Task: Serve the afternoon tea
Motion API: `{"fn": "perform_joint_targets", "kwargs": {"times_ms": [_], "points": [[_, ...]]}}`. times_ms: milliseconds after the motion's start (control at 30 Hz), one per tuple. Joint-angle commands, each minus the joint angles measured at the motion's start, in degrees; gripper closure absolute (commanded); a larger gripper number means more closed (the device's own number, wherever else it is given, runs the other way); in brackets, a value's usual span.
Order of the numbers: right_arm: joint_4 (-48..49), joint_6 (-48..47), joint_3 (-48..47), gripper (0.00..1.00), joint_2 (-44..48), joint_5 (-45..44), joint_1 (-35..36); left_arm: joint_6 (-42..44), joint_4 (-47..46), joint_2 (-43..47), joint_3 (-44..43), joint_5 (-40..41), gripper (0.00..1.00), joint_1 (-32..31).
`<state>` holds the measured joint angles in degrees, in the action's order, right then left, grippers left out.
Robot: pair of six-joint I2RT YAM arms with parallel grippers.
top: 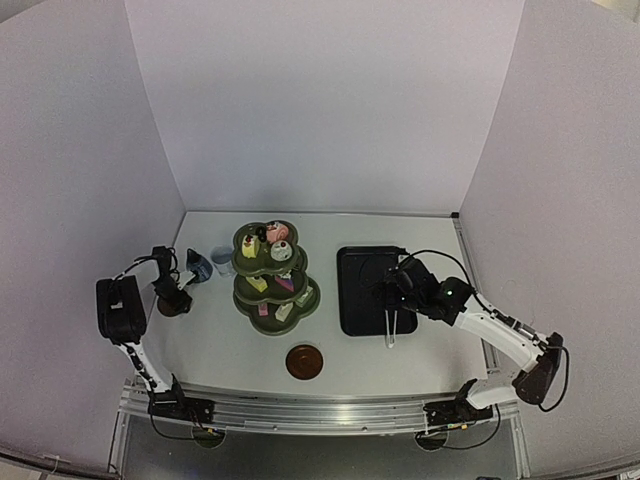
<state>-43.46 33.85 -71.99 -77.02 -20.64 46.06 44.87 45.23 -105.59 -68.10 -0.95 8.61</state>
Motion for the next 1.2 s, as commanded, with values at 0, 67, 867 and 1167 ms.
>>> {"fn": "perform_joint_targets", "kwargs": {"times_ms": [0,67,867,1167], "points": [[-0.22,0.04,-1.58,0.02,-0.23,0.95,0.28,-2.00,-3.98,-2.64,-0.39,5.87,0.29,0.10],[-0.22,0.05,-1.46,0.02,-0.01,0.97,0.32,-2.50,-3.35,-3.66,-0.46,7.24,0.32,0.16],[-0.16,0.92,-0.34,0.03,2.28,-0.72,0.34,4.02,12.56,9.79,21.80,-14.51,0.63,-24.59],[-0.22,0.25,-1.62,0.03,1.96,-0.71,0.28,2.85,12.52,16.19,22.54,-16.91,0.60,-45.13]]}}
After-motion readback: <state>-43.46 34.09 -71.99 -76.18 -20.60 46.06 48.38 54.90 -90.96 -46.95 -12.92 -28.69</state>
